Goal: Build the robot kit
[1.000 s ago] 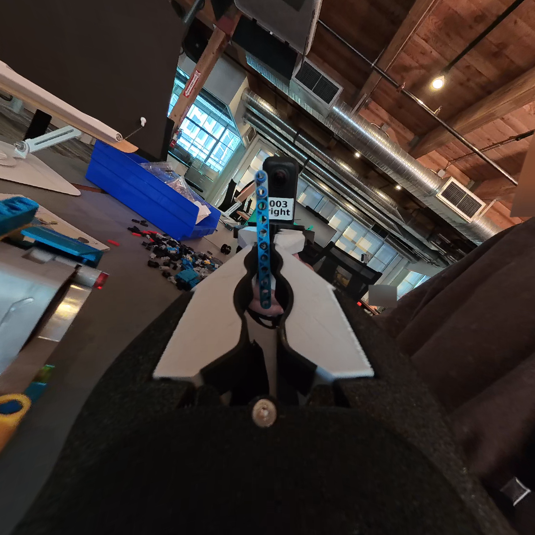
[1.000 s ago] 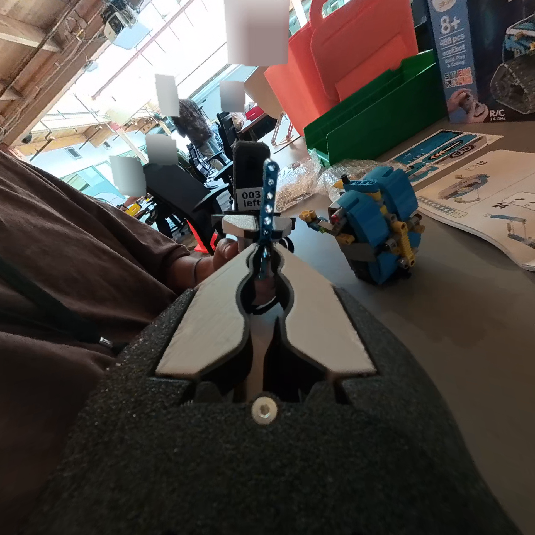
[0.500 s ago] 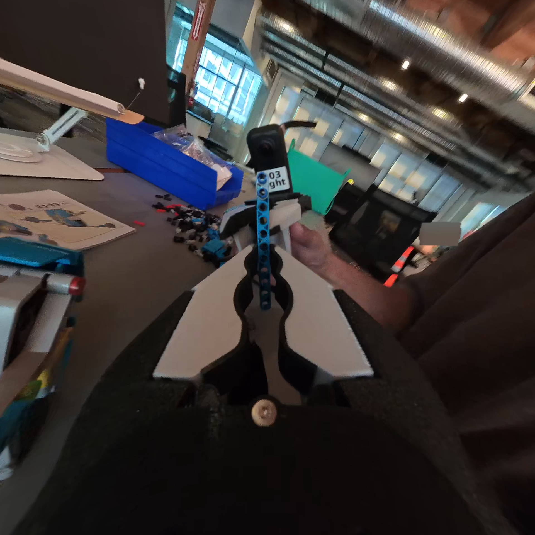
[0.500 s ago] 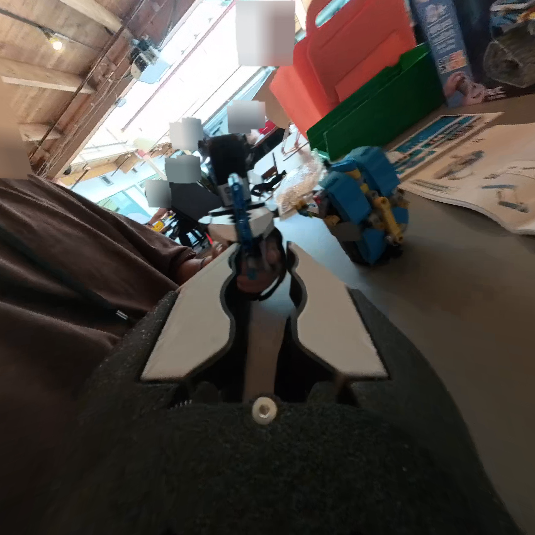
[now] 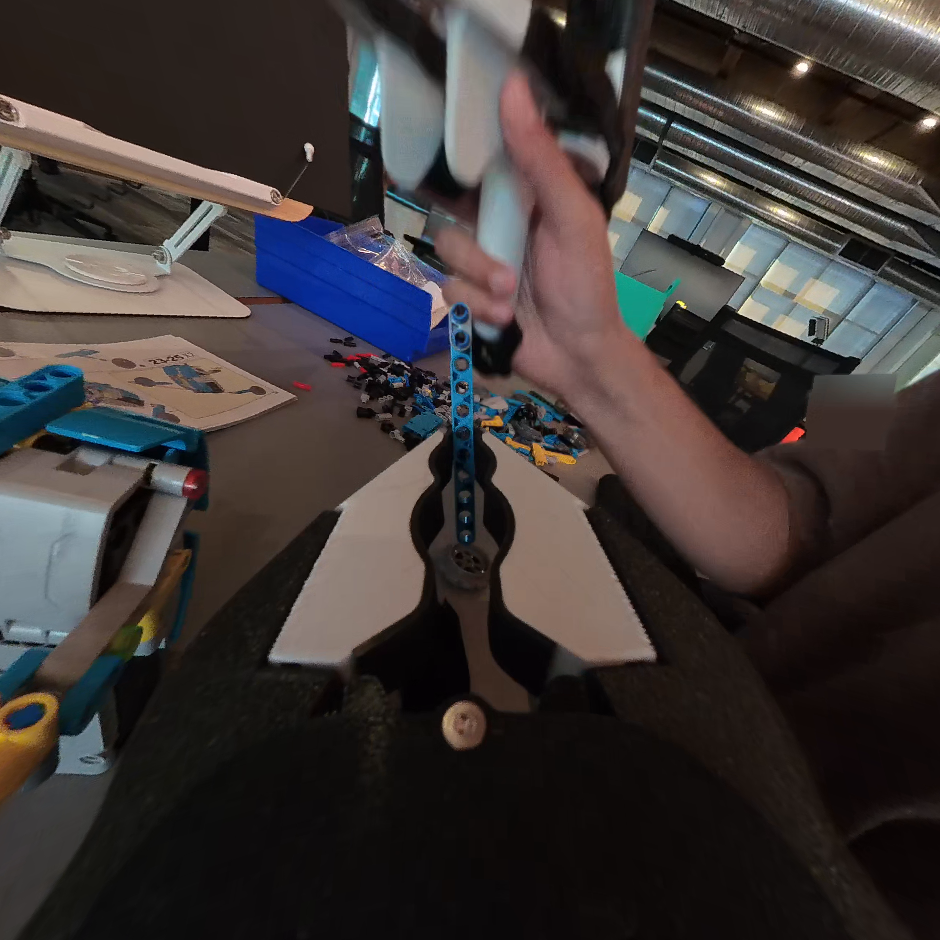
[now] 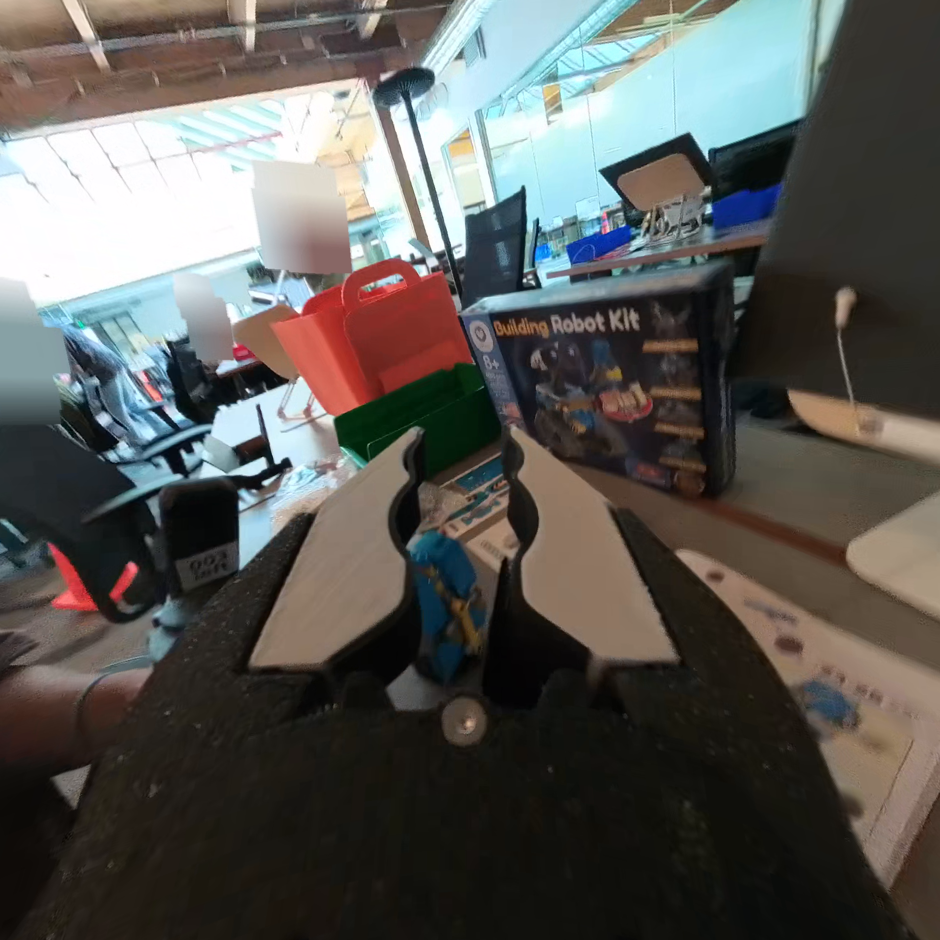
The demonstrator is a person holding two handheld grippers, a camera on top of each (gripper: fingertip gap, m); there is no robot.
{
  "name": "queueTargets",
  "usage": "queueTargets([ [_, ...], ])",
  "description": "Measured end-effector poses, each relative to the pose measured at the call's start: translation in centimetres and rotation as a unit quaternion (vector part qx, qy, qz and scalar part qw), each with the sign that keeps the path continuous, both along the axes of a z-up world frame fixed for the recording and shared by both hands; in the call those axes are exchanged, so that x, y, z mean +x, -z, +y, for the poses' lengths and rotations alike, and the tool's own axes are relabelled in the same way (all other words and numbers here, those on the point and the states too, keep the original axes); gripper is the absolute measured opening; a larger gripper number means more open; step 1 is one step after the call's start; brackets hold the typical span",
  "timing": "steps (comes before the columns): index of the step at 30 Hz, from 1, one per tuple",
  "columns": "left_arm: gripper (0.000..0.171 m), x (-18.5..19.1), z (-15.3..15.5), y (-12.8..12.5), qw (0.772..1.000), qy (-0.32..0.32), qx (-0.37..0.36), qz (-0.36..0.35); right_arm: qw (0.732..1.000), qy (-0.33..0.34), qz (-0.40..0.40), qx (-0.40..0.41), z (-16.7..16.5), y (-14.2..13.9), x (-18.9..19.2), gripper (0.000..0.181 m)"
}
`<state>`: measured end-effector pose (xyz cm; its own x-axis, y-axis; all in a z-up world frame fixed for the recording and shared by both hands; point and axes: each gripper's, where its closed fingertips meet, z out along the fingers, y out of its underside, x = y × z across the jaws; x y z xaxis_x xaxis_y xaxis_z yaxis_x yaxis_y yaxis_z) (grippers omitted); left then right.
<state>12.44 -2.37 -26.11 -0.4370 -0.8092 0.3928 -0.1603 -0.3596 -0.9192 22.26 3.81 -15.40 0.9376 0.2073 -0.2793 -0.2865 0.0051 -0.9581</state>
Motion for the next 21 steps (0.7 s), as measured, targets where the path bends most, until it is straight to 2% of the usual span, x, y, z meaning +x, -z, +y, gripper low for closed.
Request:
queueTargets([
  [3, 0.007, 0.0, -0.3, 0.2, 1.000, 0.003, 0.009, 0.002, 0.999, -0.027, -0.035, 0.000, 2.9, -4.3, -1.8, 0.028],
  [6, 0.007, 0.0, -1.0, 0.6, 1.000, 0.013, 0.027, 0.007, 0.997, -0.083, -0.011, -0.002, 5.2, -8.1, -3.9, 0.031],
  [11, 0.007, 0.2, -2.0, 1.6, 0.997, 0.019, 0.070, 0.019, 0.991, -0.137, -0.003, -0.005, 7.6, -13.7, -6.6, 0.032],
  [17, 0.007, 0.1, -1.9, 1.2, 0.998, 0.022, 0.052, 0.016, 0.986, -0.150, -0.054, -0.039, 7.8, -17.5, -9.9, 0.031],
  [21, 0.007, 0.1, -1.8, 1.2, 0.999, 0.024, 0.037, 0.019, 0.982, -0.183, -0.013, -0.035, 8.2, -19.9, -11.7, 0.030],
])
